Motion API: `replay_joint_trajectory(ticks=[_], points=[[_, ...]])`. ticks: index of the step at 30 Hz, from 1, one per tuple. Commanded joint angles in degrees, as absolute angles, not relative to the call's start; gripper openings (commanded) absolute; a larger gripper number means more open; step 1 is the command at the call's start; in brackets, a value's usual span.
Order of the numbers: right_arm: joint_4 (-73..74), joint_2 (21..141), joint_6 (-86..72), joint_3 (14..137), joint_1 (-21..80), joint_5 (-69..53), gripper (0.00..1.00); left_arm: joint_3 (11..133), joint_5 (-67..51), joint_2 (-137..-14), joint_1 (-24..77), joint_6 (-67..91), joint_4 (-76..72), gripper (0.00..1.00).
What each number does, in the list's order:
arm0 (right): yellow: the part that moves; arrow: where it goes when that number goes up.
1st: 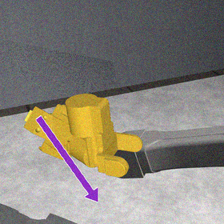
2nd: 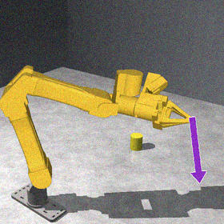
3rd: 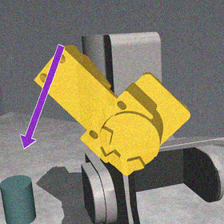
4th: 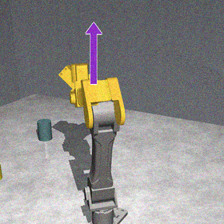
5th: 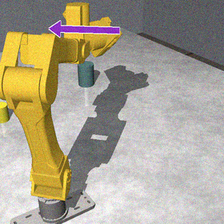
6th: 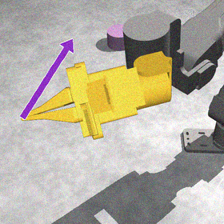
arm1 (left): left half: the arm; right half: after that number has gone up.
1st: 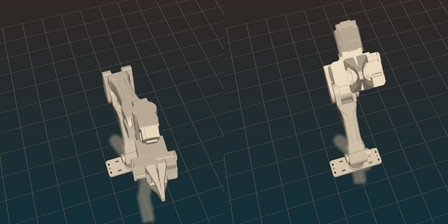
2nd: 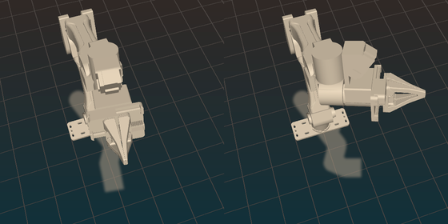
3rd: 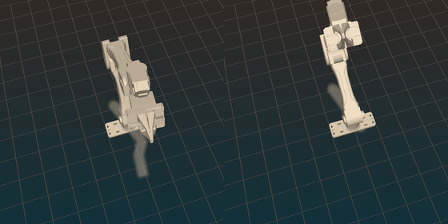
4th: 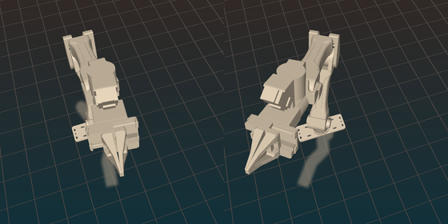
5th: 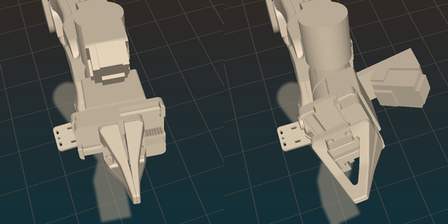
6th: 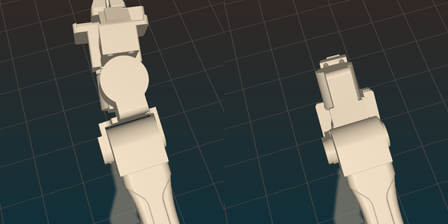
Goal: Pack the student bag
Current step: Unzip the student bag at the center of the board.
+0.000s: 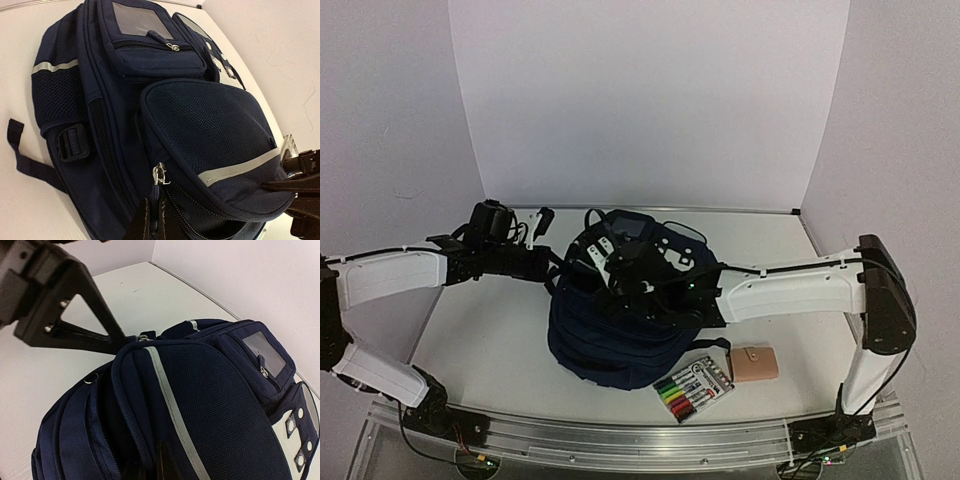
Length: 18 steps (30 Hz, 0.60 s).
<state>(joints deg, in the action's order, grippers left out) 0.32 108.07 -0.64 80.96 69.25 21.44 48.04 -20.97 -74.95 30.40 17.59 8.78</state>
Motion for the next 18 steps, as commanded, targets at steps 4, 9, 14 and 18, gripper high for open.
replay_joint_trajectory(ticks=[4, 9, 14, 18], points=[[-2.0, 97.6, -3.4, 77.8, 70.2, 16.5, 0.00, 55.5, -20.8, -84.5, 25.2, 16.6, 3.6, 0.00], [-2.0, 97.7, -4.0, 78.0, 70.2, 18.6, 0.00, 59.1, -21.3, -88.0, 25.1, 15.4, 2.5, 0.00], [-1.3, 98.2, -5.3, 79.2, 70.1, 27.9, 0.00, 59.1, -21.5, -86.9, 25.1, 15.4, 3.7, 0.08], [-1.2, 99.1, -5.1, 80.5, 68.5, 28.8, 0.00, 55.8, -19.4, -81.8, 25.1, 15.7, 4.9, 0.38]])
